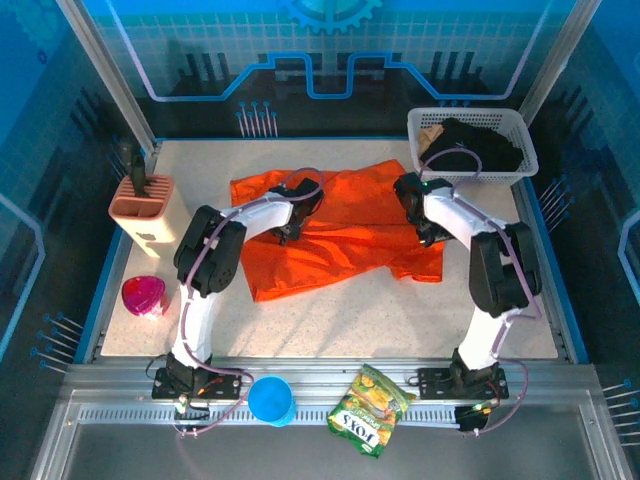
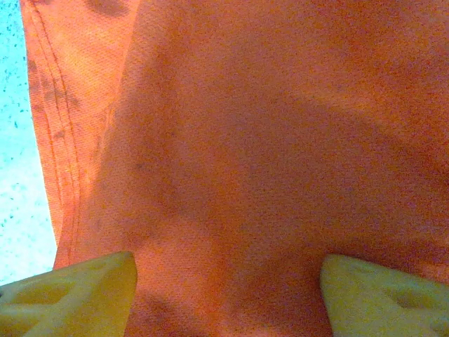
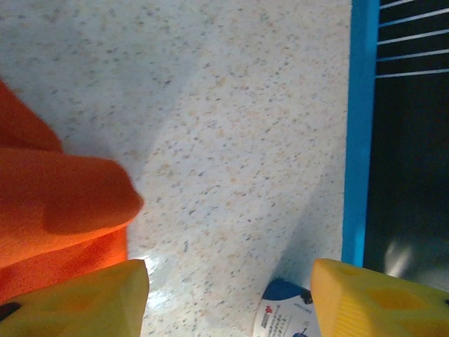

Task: Fold and stack the t-shirts

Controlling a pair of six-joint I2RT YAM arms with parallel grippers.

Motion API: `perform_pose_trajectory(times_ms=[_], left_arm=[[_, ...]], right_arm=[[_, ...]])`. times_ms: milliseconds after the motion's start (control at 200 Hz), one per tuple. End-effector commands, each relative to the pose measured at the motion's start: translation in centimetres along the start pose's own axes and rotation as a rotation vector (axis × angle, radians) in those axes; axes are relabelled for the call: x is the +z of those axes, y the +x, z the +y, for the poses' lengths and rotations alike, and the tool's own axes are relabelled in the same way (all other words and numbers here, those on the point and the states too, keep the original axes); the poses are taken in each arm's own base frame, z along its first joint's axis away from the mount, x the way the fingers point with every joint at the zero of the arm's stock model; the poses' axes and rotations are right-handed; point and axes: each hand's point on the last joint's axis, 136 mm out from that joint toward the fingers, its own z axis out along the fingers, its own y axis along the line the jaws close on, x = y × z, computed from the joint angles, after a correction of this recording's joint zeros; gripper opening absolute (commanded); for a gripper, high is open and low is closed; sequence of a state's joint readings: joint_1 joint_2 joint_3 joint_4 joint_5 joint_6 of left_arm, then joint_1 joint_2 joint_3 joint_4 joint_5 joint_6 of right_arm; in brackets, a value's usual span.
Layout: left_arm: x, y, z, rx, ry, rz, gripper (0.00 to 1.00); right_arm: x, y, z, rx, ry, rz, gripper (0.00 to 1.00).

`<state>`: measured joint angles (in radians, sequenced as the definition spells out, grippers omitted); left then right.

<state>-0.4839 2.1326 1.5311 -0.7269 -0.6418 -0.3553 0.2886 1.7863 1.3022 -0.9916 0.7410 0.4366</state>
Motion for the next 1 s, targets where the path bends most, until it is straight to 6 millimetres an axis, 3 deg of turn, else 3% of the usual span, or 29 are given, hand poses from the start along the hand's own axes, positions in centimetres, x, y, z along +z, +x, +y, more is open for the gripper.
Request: perform_pose_trajectory(times_ms=[0, 150, 260, 350, 470, 641, 821, 991], left_arm=[[-2.8, 0.3, 0.3, 0.042, 0.028, -0.017, 0.78], [-9.1, -2.0, 0.4, 0.044, 0.095, -0.14, 0.94], [-13.1, -2.9, 0.8, 0.037, 0.137, -0.207, 0.99], [-14.6, -2.7, 1.3, 0.02, 0.163, -0.219, 0.99], [-13.6, -1.0, 1.5, -0.001, 0.162, -0.184, 0.98], [-9.7, 2.9, 0.1, -0.027, 0.149, -0.059, 0.91], [-5.6, 7.3, -1.2, -0.055, 0.114, 0.084, 0.86], [-4.2, 9.4, -0.8, -0.049, 0.075, 0.132, 0.86]], right_arm=[[-2.2, 3.3, 2.1, 0.123, -0.25, 0.021, 0.64], [-1.2, 6.8, 3.4, 0.213, -0.364, 0.067, 0.58], [0.0, 6.9, 4.4, 0.222, -0.38, 0.088, 0.34], [0.5, 5.6, 5.4, 0.234, -0.401, 0.07, 0.19], [1.6, 3.8, 6.6, 0.229, -0.396, 0.055, 0.0], [3.2, 3.8, 8.9, 0.203, -0.4, 0.113, 0.0], [2.6, 6.8, 9.4, 0.163, -0.358, 0.138, 0.0], [1.7, 11.1, 7.9, 0.13, -0.314, 0.177, 0.0]])
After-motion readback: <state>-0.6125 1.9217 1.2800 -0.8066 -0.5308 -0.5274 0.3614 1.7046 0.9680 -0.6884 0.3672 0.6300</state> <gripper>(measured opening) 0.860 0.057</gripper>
